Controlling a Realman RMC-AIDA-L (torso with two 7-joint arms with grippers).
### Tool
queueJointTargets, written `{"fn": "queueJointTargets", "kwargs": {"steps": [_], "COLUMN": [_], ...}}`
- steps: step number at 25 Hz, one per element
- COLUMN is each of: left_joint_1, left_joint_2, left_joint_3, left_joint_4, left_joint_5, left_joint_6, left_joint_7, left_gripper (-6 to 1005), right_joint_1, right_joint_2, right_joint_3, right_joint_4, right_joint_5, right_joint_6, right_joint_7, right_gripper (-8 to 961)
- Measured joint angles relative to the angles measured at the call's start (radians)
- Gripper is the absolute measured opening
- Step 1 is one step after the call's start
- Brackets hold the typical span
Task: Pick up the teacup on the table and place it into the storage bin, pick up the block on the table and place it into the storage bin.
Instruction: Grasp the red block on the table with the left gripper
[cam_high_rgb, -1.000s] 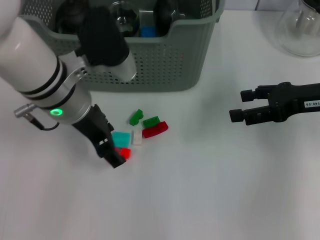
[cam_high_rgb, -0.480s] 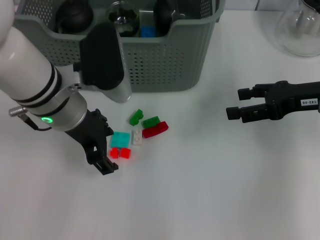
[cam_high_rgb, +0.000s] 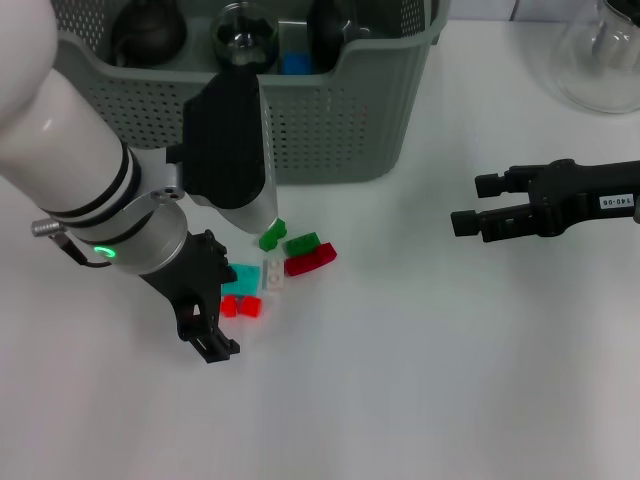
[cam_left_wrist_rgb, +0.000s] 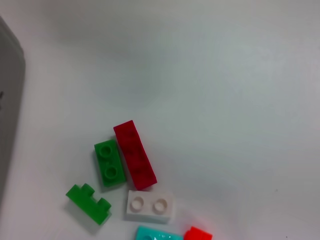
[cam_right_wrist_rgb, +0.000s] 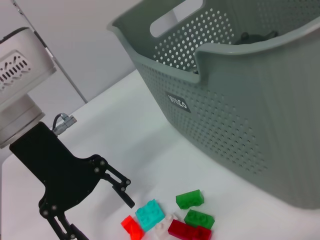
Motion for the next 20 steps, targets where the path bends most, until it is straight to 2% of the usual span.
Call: {"fn": "queueJointTargets", "kwargs": {"steps": [20], "left_joint_1": [0.001], "left_joint_2": [-0.002], "left_joint_3": [0.051], "left_joint_4": [-0.042], "left_joint_5": [0.021], "left_joint_6": [-0.038], "left_joint_7": [0.000], "left_gripper": [812], "right_joint_1": [0.000], "right_joint_2": [-0.001], "right_joint_3": [0.000], "right_joint_4": [0.000], "right_joint_5": [0.000], "right_joint_6": [0.000], "right_joint_7": [0.000], "right_gripper": [946]}}
